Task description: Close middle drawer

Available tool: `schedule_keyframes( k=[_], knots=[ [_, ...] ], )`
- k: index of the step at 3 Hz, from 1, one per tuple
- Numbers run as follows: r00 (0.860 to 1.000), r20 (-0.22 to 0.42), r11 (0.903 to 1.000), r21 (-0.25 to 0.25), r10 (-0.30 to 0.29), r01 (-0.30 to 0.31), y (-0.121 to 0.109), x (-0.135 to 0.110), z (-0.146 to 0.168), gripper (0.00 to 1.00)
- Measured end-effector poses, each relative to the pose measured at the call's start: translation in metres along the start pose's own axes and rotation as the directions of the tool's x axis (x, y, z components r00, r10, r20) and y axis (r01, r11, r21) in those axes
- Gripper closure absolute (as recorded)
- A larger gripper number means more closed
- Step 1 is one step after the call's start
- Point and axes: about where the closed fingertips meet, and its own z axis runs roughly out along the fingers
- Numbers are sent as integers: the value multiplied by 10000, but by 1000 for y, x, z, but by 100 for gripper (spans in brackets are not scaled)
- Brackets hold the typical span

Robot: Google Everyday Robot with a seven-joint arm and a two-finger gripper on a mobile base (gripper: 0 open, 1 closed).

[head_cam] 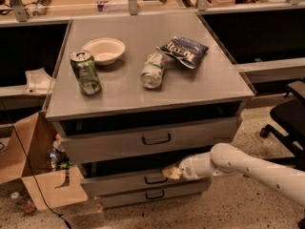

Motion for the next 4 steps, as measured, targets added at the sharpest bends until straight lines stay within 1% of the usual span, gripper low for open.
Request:
schedule_keyframes(
  k=[1,2,3,4],
  knots=[
    [9998,-175,9999,-19,100,-100,1,5,-5,100],
    [9944,-575,9956,337,887,-869,0,36,-39,100],
    [9821,-733,9821,871,1735,-1670,-2,68,-67,100],
    [9816,-754,9818,869,1755,-1689,-2,69,-67,100]
  ],
)
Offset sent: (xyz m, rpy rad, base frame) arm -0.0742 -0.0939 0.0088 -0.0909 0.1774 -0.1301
